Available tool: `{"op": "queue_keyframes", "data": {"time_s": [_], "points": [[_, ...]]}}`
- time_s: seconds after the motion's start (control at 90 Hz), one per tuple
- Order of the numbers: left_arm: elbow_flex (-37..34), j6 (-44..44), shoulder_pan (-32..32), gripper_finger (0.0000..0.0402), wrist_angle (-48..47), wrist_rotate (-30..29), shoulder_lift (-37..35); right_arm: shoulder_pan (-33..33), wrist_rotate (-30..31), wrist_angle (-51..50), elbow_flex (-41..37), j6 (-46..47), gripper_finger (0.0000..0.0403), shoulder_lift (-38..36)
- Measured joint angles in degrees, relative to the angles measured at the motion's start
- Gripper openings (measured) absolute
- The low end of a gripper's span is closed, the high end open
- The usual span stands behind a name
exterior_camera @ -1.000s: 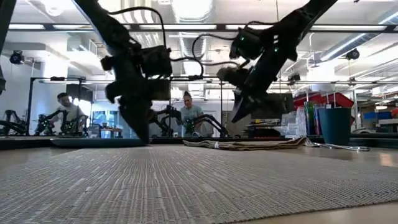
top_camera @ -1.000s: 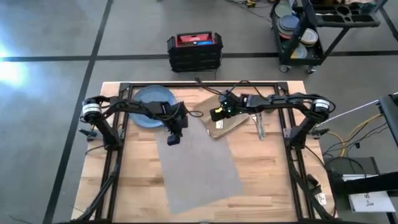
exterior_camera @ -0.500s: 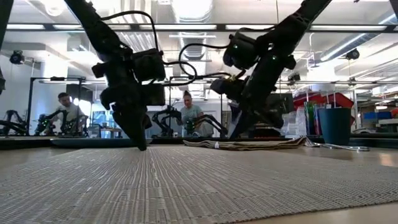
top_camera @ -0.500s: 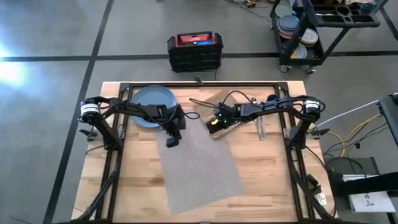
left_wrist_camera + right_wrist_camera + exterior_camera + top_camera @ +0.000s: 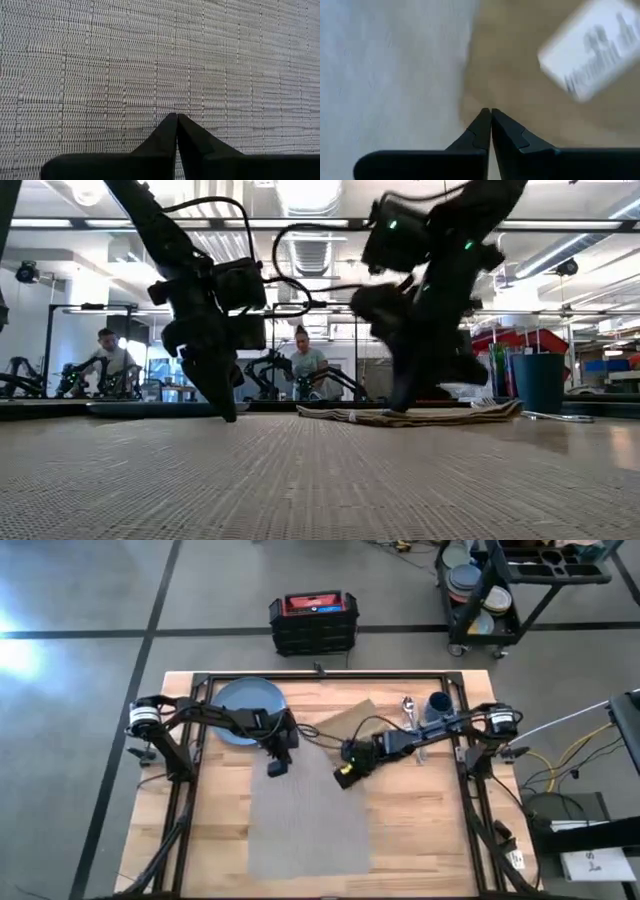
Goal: Set table place
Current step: Fold the brown table napkin
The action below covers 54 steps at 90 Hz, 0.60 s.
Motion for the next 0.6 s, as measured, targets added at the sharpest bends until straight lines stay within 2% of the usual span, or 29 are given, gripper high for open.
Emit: {"op": "queue_keyframes", "data": {"time_s": [0.178, 0.256, 0.422, 0.6], "points": [[0.04, 0.15, 0.00, 0.0000, -0.02, 0.00, 0.02, 6.40, 4.24, -13.00, -0.02, 5.16, 0.0000, -5.77], [0.04, 0.17, 0.00, 0.0000, -0.02, 0.02, 0.03, 8.25, 8.85, -17.10, -0.06, 8.48, 0.0000, -9.01], [0.02, -0.11, 0.00, 0.0000, 0.09, 0.08, 0.04, 7.00, 20.38, -14.52, -0.04, 11.79, 0.0000, -16.02], [0.02, -0.39, 0.04, 0.0000, 0.29, 0.69, 0.09, 0.45, 25.53, -7.26, -0.02, 6.37, 0.0000, -18.18]]}}
